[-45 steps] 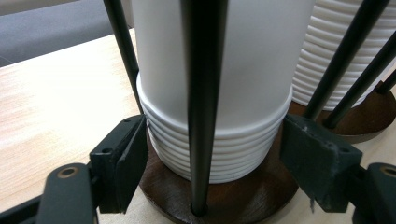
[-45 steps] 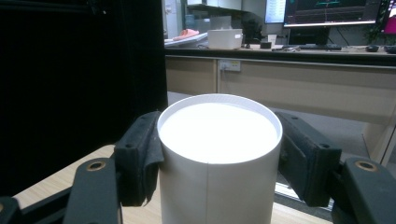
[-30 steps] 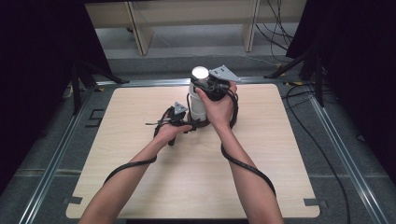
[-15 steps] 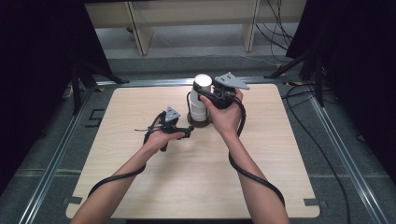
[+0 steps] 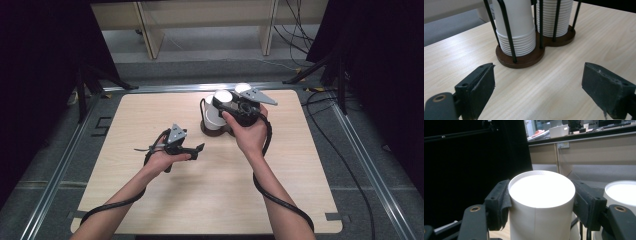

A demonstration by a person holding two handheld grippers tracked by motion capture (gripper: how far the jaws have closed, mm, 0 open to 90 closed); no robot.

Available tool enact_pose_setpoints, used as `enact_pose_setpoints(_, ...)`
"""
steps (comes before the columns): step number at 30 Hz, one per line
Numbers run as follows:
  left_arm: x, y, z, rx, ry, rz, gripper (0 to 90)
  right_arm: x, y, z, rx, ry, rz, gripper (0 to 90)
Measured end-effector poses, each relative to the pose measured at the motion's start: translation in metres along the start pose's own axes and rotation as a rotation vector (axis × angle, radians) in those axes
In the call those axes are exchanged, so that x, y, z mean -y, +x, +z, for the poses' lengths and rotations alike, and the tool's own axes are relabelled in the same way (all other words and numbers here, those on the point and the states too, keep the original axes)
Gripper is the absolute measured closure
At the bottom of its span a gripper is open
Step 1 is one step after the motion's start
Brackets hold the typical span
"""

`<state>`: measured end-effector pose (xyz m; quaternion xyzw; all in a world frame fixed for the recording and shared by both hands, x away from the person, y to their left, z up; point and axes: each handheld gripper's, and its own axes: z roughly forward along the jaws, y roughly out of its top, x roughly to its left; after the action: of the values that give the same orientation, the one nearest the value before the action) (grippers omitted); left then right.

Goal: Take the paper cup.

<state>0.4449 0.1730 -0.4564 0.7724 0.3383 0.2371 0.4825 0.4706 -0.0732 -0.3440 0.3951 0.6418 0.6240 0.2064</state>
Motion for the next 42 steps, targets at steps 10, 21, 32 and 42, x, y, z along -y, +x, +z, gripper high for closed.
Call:
enact_pose_setpoints(10, 0.006, -0.016, -0.017, 0.03, -0.043, 0.0, 10.2, 0.025, -0.006, -0.018, 0.002, 0.022, 0.047, 35.0)
enact_pose_setpoints(21, 0.025, -0.028, -0.035, 0.062, -0.068, 0.025, 10.1, 0.045, -0.011, -0.035, -0.027, 0.021, 0.122, 35.0)
enact_pose_setpoints(32, 0.03, -0.035, -0.045, 0.088, -0.103, 0.052, 9.9, 0.062, -0.014, -0.053, 0.007, 0.021, 0.163, 35.0)
enact_pose_setpoints(42, 0.031, -0.033, -0.051, 0.055, -0.109, 0.062, 9.4, 0.072, -0.02, -0.07, 0.038, 0.03, 0.187, 34.9)
